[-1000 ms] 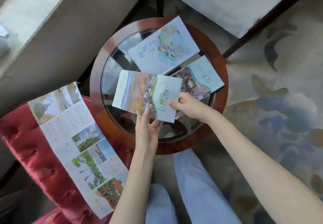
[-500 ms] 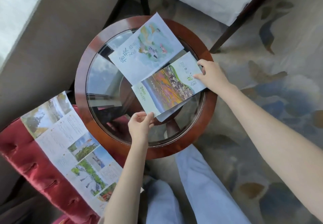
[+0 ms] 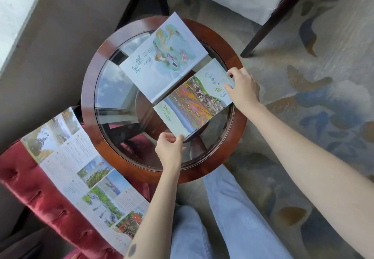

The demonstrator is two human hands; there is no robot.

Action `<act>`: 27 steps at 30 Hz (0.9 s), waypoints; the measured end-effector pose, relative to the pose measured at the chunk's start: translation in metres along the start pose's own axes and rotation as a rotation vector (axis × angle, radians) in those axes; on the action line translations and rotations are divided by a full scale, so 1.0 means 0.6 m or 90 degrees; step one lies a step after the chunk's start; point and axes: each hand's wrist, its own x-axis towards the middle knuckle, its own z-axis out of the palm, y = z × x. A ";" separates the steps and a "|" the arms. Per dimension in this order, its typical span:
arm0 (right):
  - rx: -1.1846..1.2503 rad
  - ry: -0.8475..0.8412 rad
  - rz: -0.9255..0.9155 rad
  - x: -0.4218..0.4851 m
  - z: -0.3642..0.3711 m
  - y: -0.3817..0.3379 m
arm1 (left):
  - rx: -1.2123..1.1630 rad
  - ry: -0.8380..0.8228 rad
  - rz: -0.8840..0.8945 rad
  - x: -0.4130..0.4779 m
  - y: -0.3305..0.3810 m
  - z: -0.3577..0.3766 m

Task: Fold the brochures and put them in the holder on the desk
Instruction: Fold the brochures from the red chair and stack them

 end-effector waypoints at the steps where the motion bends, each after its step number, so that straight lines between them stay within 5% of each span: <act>1: 0.003 -0.002 0.001 0.000 -0.001 -0.001 | 0.001 0.007 0.000 0.000 0.000 0.002; 13: -0.020 -0.018 0.006 -0.006 -0.002 0.000 | 0.017 0.024 0.024 0.000 -0.006 0.006; 18: -0.073 0.099 -0.083 -0.038 0.008 -0.033 | 0.000 0.032 0.030 -0.001 -0.011 0.006; 22: -0.081 -0.004 -0.222 -0.087 0.055 -0.087 | -0.047 0.058 0.020 -0.008 -0.033 -0.018; 27: -0.151 -0.015 -0.162 -0.091 0.120 -0.135 | -0.086 0.110 0.043 0.004 -0.091 -0.086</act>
